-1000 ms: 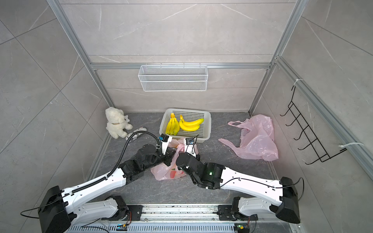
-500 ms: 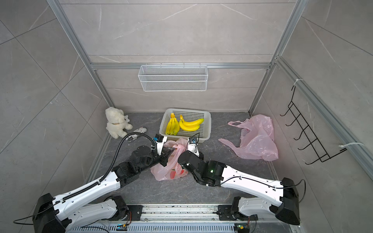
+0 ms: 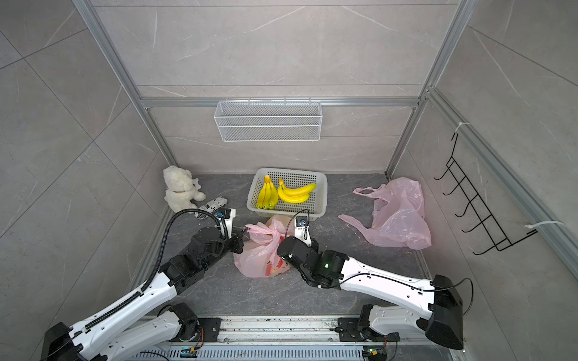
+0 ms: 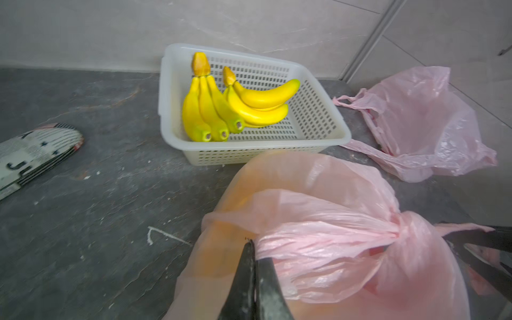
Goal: Place the banana into a plastic bag & tie a knot
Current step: Tie the plastic bag at the center of the board, then place the plastic bag at the center of the board.
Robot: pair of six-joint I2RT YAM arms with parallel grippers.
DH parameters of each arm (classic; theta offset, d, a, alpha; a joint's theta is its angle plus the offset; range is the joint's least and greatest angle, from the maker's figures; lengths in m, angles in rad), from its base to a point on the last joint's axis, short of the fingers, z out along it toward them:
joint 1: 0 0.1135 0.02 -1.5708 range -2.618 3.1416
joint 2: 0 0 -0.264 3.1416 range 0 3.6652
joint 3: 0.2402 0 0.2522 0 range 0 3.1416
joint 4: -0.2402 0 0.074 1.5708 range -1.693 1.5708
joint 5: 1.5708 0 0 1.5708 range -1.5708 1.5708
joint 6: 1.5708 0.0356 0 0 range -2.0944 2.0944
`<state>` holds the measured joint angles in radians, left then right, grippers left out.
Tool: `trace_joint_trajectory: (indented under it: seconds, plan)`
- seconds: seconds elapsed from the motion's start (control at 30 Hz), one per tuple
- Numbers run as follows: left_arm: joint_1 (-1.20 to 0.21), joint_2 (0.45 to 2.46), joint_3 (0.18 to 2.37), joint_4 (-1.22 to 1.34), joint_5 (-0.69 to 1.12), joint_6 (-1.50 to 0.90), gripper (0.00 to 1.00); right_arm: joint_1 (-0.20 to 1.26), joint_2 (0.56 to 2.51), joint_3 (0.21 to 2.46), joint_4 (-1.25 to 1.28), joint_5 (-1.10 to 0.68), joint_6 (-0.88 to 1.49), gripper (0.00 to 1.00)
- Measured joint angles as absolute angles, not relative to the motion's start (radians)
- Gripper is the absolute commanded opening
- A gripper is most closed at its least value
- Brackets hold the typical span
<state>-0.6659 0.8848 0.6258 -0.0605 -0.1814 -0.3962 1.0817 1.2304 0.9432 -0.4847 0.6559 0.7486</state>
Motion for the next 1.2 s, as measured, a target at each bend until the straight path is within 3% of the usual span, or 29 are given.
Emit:
trace_joint_trajectory:
  seconds: [0.5,0.73,0.9,1.2]
  plan:
    - [-0.383,0.922,0.459,-0.114,-0.06,-0.652,0.0,0.979,1.348,0.789,-0.381,0.553,0.906,0.0]
    - [-0.317,0.909,0.515,-0.168,-0.043,-0.667,0.0,0.98,1.348,0.81,-0.336,0.53,0.823,0.0]
    - [-0.247,0.865,0.662,-0.283,-0.124,-0.648,0.0,1.033,1.409,1.002,-0.355,0.533,0.689,0.0]
    - [-0.102,0.848,0.93,-0.432,-0.242,-0.558,0.0,1.116,1.701,1.431,-0.332,0.456,0.552,0.0]
